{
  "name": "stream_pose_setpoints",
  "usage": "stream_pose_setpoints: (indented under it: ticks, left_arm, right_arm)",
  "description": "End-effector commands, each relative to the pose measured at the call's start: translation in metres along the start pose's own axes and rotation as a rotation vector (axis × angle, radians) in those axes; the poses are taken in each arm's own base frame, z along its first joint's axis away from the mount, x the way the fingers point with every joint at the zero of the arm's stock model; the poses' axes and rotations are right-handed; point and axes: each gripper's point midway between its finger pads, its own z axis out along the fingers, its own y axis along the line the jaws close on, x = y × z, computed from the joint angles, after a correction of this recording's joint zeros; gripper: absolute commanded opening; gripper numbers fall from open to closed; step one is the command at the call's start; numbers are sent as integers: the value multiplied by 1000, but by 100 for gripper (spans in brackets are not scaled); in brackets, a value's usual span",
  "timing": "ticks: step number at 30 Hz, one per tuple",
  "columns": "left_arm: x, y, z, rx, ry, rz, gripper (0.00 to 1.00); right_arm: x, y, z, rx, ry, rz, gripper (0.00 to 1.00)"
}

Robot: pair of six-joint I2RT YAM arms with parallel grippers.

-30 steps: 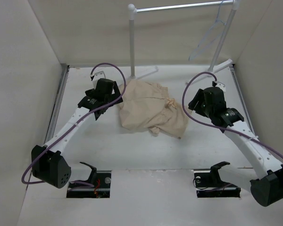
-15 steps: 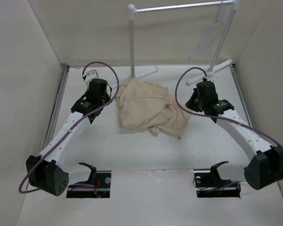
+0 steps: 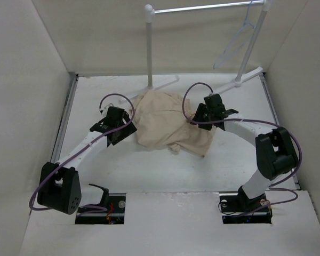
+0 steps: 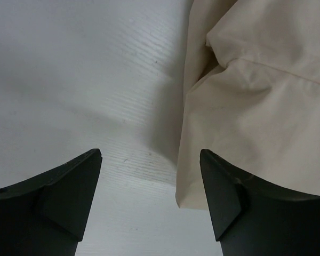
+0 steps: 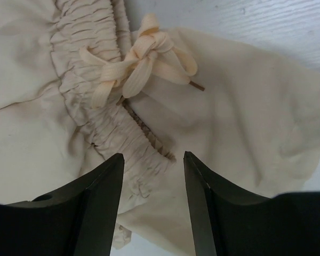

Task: Place the trousers on the hanger
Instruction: Flatten out the trousers at the center of the board.

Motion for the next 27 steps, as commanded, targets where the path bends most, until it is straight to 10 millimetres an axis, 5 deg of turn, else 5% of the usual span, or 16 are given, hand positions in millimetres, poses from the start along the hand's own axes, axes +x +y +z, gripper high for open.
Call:
stream_pose_setpoints:
  ticks: [1,7,8,10,15,17,20,23,27]
  left_arm:
    - [15,-16,2,118,35,-121,73]
    - [30,-21,20,181,92,-222,75]
    - [30,-23,21,189,87,-227,76]
    - [26,-30,26,214,74,-242,77]
    - [27,-45,43,254,75,-266,77]
    - [32,-60,53,292,104,-271,72]
    - [32,-88,61,363,112,-289,44]
    - [4,-107,51,447,42,-321,16]
    - [-98,-103,-15,534,-191,-413,10]
  right_arm:
    - [18,26,2,-105,13,9,55]
    - [37,27,17,-106,75,42,55]
    - [34,31,18,-112,72,42,48]
    - [21,45,10,-139,40,36,16]
    - [-13,81,-36,-218,-109,-3,7]
    - [-24,86,-55,-219,-139,-19,7]
    - [-40,96,-84,-237,-197,-26,6]
    - [-56,118,-118,-287,-255,-50,5]
    - [-83,176,-195,-405,-370,-141,4]
